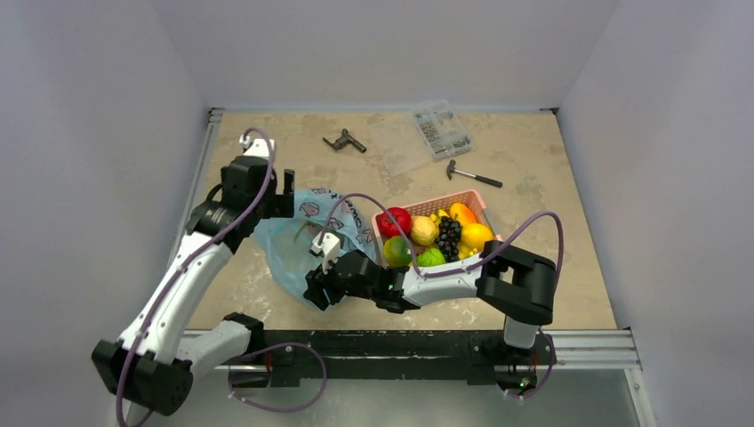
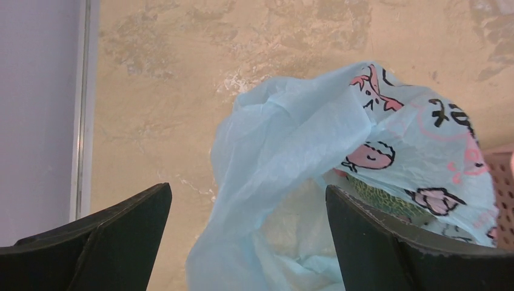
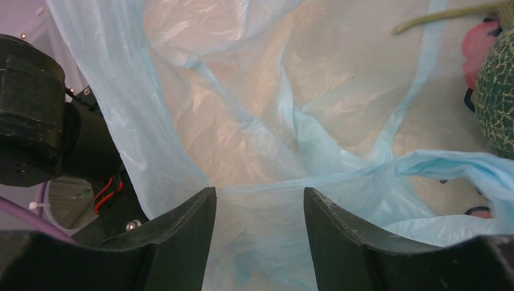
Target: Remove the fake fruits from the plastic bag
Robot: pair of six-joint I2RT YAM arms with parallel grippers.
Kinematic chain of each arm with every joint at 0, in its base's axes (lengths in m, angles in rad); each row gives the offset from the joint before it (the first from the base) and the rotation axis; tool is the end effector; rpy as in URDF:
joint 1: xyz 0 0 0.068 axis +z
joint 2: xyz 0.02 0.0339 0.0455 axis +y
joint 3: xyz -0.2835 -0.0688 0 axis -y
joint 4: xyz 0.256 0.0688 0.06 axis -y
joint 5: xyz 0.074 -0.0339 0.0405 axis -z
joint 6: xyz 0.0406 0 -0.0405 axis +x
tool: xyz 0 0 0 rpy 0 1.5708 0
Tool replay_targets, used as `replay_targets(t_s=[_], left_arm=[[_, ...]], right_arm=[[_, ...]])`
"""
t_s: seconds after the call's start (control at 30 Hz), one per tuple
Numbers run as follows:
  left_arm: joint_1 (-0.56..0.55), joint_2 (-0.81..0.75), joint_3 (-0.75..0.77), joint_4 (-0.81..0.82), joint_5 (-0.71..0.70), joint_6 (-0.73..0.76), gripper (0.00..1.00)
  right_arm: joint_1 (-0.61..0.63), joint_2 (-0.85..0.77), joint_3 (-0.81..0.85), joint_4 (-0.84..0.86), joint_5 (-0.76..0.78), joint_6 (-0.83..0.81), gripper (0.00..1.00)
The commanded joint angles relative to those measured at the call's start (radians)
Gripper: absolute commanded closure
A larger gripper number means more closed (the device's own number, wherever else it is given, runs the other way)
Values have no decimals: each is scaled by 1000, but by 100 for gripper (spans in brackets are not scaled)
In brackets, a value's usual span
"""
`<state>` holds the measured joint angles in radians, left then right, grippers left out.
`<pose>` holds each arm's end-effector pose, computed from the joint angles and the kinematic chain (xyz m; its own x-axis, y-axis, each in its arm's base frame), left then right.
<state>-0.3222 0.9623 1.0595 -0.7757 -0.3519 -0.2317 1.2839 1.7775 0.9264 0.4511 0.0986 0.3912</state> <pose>0.1886 -0.0482 0.3603 -0.5892 -0.0306 -0.8074 -0.0951 0.9950 0.0318 0.1163 0.3800 0.1935 -0.4560 -0.2048 -0.8661 -0.8166 0.4831 0.3158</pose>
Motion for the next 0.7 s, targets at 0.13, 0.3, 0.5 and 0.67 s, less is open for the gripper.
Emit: replay_targets(t_s=[0.13,0.3,0.5,0.67], left_arm=[[-5,316,47,88,154,266,0],[-3,440,62,45,219,253,35],[6,348,175,-46,296,172,100],[14,177,280,-50,625,48,100]], right_arm=[[0,-27,-24,64,-38,43,45],[1,-27,-34,69,-27,42,45],[1,-9,-42,89,-25,49,46],[0,-50,-82,111,9,50,48]])
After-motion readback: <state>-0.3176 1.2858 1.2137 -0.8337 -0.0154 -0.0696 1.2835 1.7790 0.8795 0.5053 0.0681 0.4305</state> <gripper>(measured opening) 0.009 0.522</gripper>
